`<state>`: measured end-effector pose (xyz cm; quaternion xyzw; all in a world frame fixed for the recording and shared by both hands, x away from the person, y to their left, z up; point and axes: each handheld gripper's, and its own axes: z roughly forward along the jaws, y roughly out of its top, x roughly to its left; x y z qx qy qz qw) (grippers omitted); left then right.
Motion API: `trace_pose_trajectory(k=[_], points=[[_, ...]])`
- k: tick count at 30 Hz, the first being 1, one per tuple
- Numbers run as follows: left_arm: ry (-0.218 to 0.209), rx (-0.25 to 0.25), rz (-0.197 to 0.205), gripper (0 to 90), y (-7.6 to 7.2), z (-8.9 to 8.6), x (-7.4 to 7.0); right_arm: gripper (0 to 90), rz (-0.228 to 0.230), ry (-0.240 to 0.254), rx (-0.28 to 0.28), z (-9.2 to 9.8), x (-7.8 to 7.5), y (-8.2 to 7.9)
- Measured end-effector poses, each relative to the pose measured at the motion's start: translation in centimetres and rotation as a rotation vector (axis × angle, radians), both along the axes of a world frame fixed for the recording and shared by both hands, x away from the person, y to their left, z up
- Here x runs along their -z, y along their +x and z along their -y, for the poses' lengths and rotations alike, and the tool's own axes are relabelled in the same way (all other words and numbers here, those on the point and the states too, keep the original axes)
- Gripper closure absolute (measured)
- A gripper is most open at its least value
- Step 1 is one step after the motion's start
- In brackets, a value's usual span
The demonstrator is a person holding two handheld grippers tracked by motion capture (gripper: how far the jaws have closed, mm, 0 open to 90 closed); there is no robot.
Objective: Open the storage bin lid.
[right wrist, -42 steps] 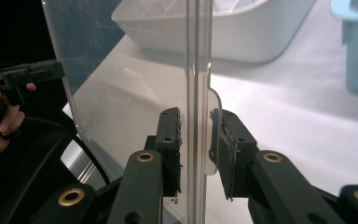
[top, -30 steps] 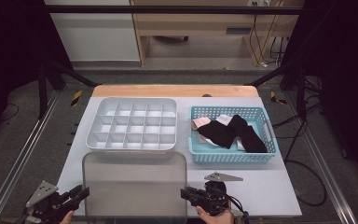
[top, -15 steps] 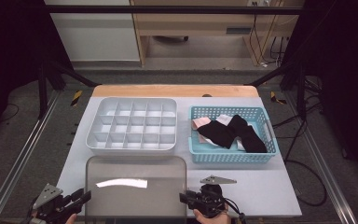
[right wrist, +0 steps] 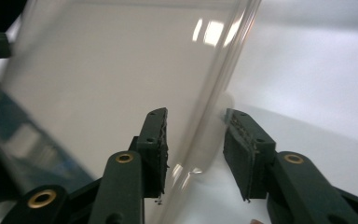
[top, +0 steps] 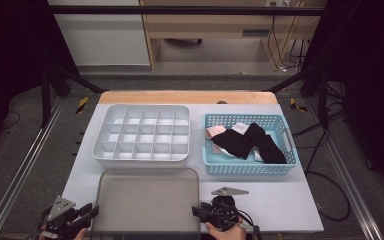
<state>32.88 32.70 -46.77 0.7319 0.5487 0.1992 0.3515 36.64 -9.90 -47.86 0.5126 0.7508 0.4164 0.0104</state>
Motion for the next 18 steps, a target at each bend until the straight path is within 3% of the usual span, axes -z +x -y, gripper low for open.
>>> trace_pose_trajectory(k=[1,2,5,18], points=[[0.006,0.001,-0.008,68.6,0.12,0.07,0.16,60.6,0.005,-0.015,0.002,-0.03,-0.01,0.09],[0.007,0.001,-0.005,68.1,0.17,0.08,0.16,60.6,-0.019,-0.001,0.004,0.03,0.20,0.40],[0.007,-0.004,0.001,67.1,0.17,0.06,0.15,60.7,-0.020,0.002,0.004,0.05,0.19,0.46],[0.047,-0.032,0.017,61.3,0.71,0.05,0.16,55.5,0.006,-0.037,-0.003,-0.85,0.03,0.38]])
